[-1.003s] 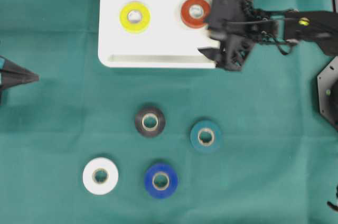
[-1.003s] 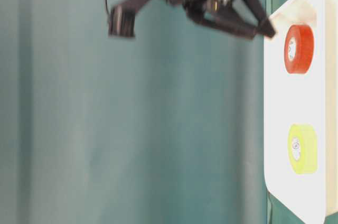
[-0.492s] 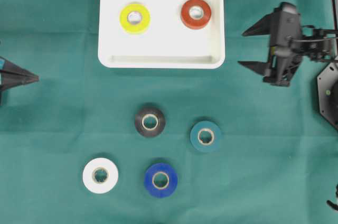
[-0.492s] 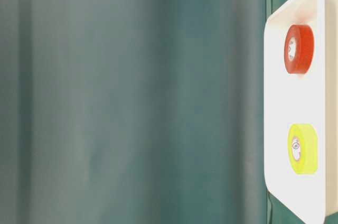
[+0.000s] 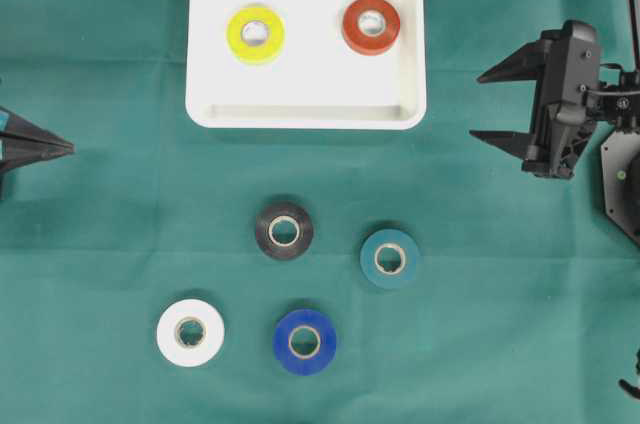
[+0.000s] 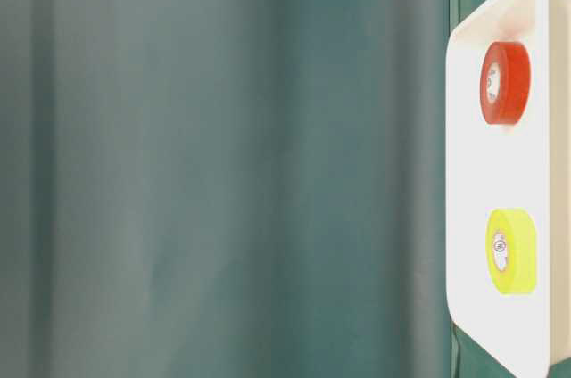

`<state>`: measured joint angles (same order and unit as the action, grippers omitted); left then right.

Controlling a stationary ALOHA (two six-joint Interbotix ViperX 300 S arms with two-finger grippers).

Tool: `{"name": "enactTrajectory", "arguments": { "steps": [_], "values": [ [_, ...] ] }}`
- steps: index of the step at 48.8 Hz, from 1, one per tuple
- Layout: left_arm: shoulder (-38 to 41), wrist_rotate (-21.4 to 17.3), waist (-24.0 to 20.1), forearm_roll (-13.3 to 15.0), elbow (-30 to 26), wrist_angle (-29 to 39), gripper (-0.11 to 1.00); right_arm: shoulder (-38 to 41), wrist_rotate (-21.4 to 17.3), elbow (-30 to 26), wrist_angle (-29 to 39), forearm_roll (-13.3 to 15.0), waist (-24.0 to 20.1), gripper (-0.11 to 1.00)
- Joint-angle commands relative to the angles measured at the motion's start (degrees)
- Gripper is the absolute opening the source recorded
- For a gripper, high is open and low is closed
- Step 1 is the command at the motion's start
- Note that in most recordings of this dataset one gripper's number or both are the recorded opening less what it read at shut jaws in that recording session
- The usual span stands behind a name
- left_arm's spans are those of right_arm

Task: Put the tape into the white case with the right arm.
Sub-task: 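Withdraw the right gripper to the right side, then move the right gripper over the black tape roll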

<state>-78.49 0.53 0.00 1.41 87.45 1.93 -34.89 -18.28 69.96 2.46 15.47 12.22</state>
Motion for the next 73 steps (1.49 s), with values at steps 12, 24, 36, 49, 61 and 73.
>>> {"name": "enactTrajectory", "arguments": {
  "steps": [12,24,36,49,61,73],
  "values": [
    [0.35,0.0,-0.09,0.0,-0.7,-0.35,0.0,0.0,-0.26,0.7,-0.88,0.0,-8.79,0.55],
    [0.35,-0.09,-0.09,0.0,-0.7,-0.26,0.0,0.0,-0.26,0.62,-1.76,0.0,-11.78,0.55],
    [0.35,-0.09,-0.09,0.0,-0.7,-0.35,0.0,2.55,-0.18,-0.53,-3.08,0.0,-11.78,0.55],
    [0.35,-0.09,0.0,0.0,-0.7,-0.26,0.0,13.18,0.18,-7.56,-7.56,0.09,-11.95,0.55],
    [0.35,-0.09,-0.09,0.0,-0.7,-0.35,0.0,25.22,0.35,-18.19,-7.56,0.09,-13.45,0.56],
    [0.35,0.0,-0.09,0.0,-0.7,-0.35,0.0,35.16,0.35,-28.83,-7.03,0.09,-14.41,0.56]
  ]
}}
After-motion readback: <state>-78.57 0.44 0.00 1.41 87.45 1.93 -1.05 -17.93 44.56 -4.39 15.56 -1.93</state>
